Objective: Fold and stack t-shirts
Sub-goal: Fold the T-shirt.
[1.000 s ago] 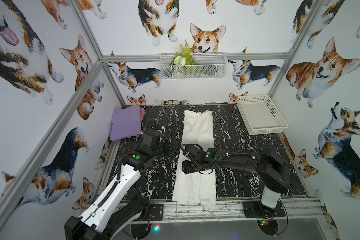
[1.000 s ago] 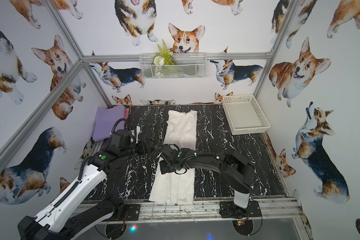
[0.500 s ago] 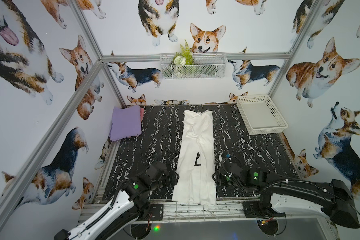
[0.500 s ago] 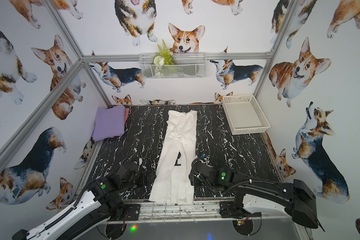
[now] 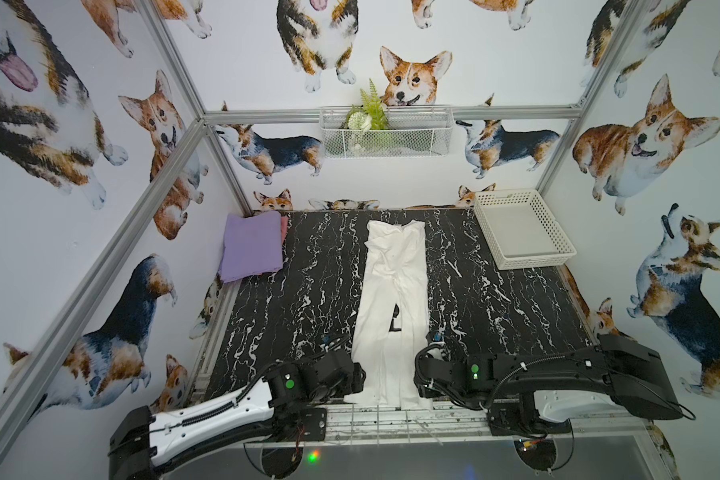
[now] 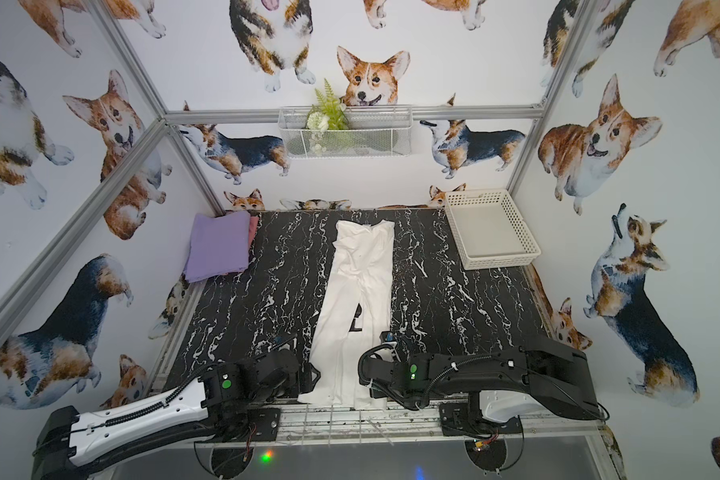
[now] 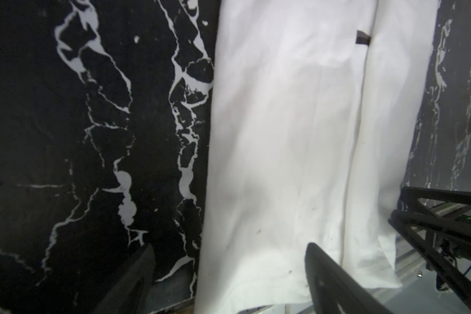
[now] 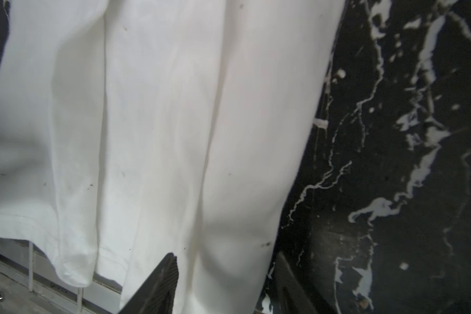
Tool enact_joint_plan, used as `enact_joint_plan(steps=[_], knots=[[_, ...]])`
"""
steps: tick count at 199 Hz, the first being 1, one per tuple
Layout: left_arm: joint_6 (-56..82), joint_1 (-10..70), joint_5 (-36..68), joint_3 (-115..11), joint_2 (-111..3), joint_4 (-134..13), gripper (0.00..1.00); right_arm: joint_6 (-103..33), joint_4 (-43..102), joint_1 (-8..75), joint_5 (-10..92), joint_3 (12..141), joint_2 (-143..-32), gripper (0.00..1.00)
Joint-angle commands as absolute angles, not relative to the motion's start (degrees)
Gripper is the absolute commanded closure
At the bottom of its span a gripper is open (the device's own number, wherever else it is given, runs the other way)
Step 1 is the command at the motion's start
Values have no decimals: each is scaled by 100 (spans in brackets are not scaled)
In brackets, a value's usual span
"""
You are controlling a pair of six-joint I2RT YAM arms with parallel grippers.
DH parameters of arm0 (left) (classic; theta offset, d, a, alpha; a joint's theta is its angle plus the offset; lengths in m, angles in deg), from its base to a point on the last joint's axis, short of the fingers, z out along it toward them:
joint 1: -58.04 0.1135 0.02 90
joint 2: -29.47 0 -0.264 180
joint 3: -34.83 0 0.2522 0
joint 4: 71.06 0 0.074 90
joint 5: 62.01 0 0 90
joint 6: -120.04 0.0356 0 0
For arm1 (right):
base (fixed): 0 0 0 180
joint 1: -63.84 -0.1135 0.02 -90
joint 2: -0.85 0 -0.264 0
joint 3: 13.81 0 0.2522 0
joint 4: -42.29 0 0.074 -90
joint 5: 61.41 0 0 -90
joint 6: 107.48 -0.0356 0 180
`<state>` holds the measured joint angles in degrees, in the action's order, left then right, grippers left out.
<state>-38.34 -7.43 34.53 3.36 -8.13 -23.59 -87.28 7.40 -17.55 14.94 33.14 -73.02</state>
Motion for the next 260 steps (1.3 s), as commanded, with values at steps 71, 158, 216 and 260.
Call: enact_joint_plan(steps=[71, 158, 216, 260], knots=[[-4441, -1498, 3757, 469, -1623, -3357, 37, -9928, 620, -1930, 1406, 3215, -7226, 38], [-4453, -1579, 3810, 334, -1782, -3449, 84, -9777, 229, -1938, 1998, 3969, -8224, 38], [-4424, -1580, 3836, 265, -1887, -3599, 100, -10016, 179, -1939, 2035, 3786, -8012, 89], [-4225, -1574, 4197, -200, -1896, -3385, 100, -9850, -245, -1949, 1437, 3891, -7498, 100]])
